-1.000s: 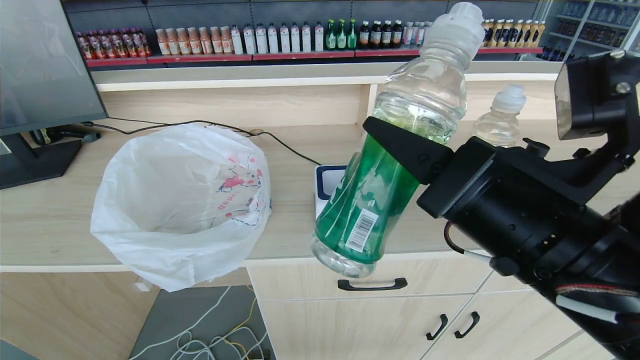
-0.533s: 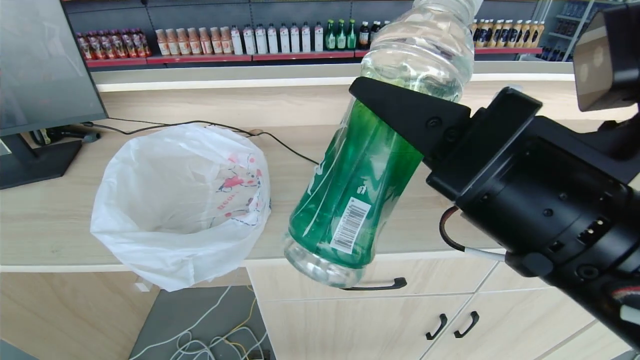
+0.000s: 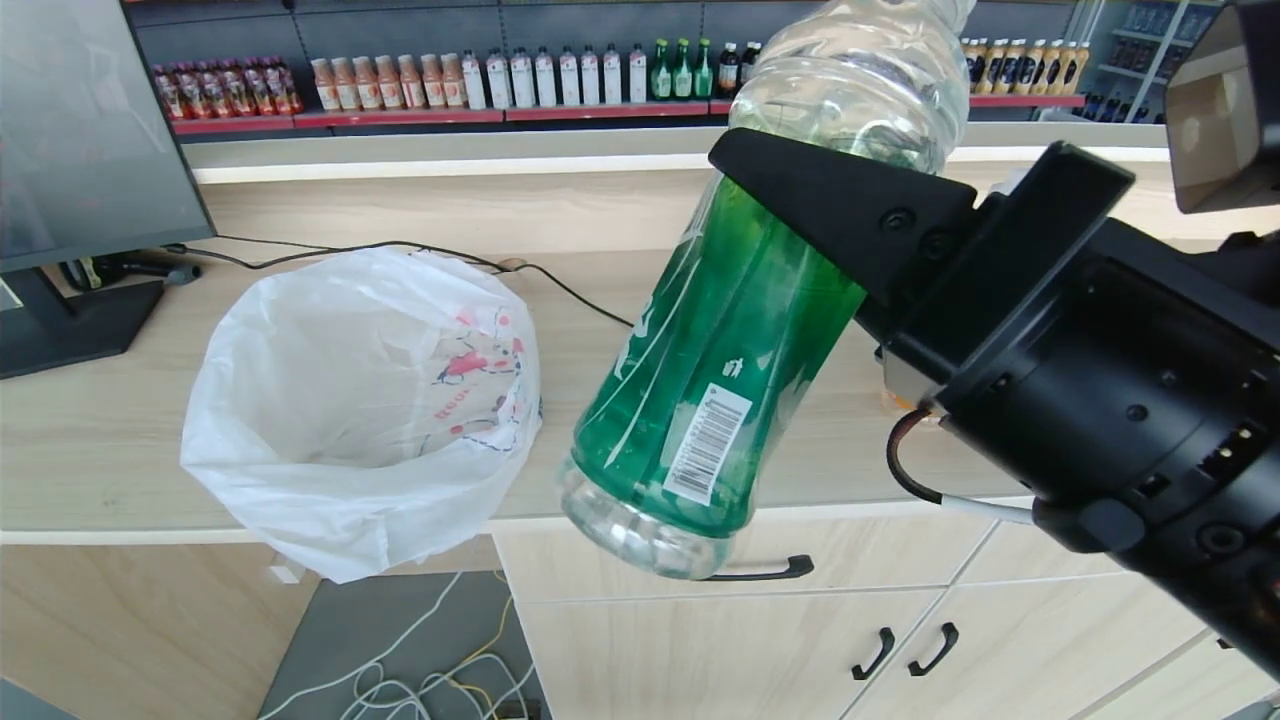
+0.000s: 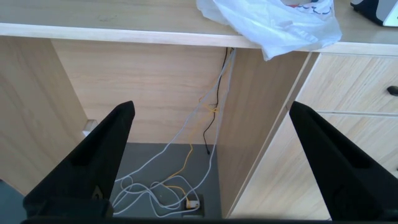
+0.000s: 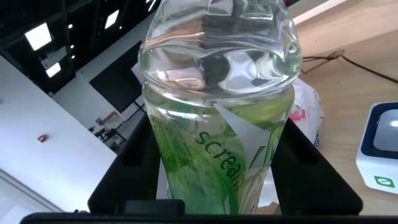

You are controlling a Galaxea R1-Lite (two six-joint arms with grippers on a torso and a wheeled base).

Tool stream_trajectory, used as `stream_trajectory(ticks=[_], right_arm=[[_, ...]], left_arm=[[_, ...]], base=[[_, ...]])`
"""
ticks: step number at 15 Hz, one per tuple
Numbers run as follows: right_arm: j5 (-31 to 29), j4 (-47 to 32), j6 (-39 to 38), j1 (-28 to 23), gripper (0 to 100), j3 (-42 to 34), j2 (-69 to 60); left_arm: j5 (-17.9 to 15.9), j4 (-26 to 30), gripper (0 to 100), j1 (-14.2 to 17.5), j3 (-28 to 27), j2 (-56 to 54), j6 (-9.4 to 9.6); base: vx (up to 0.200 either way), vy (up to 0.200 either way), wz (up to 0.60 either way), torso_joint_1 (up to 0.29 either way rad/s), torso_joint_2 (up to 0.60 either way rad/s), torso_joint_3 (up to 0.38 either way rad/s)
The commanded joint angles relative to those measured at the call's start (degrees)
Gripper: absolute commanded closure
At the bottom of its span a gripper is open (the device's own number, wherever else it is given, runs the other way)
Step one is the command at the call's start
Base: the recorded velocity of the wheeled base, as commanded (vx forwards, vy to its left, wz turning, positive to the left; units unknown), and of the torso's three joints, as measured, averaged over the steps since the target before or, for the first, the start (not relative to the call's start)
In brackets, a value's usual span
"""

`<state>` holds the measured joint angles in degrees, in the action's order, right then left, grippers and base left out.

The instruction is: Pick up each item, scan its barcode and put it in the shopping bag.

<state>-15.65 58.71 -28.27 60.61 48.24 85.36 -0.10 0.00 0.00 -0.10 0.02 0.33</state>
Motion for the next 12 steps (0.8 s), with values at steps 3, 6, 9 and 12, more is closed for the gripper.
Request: stream_trajectory(ticks=[3, 6, 9, 12], right_arm=[[0.01, 0.00, -0.12, 0.03, 100, -0.34, -0.19], [0.01, 0.00, -0.12, 0.03, 100, -0.51, -0.10], [0.10, 0.00, -0.12, 0.03, 100, -0.51, 0.16], [-0.08, 0.00, -0.12, 0.03, 100, -0.60, 0.69]], left_arm=[[0.01, 0.00, 0, 0.00, 0.01, -0.02, 0.02], [0.01, 0.00, 0, 0.00, 0.01, -0.02, 0.02], [0.01, 0.00, 0, 0.00, 0.01, -0.02, 0.02], [0.01, 0.00, 0, 0.00, 0.01, -0.02, 0.02]], base=[[0.000, 0.000, 0.00, 0.000, 0.00, 0.000], [0.000, 0.000, 0.00, 0.000, 0.00, 0.000], [0.000, 0.000, 0.00, 0.000, 0.00, 0.000], [0.000, 0.000, 0.00, 0.000, 0.00, 0.000]])
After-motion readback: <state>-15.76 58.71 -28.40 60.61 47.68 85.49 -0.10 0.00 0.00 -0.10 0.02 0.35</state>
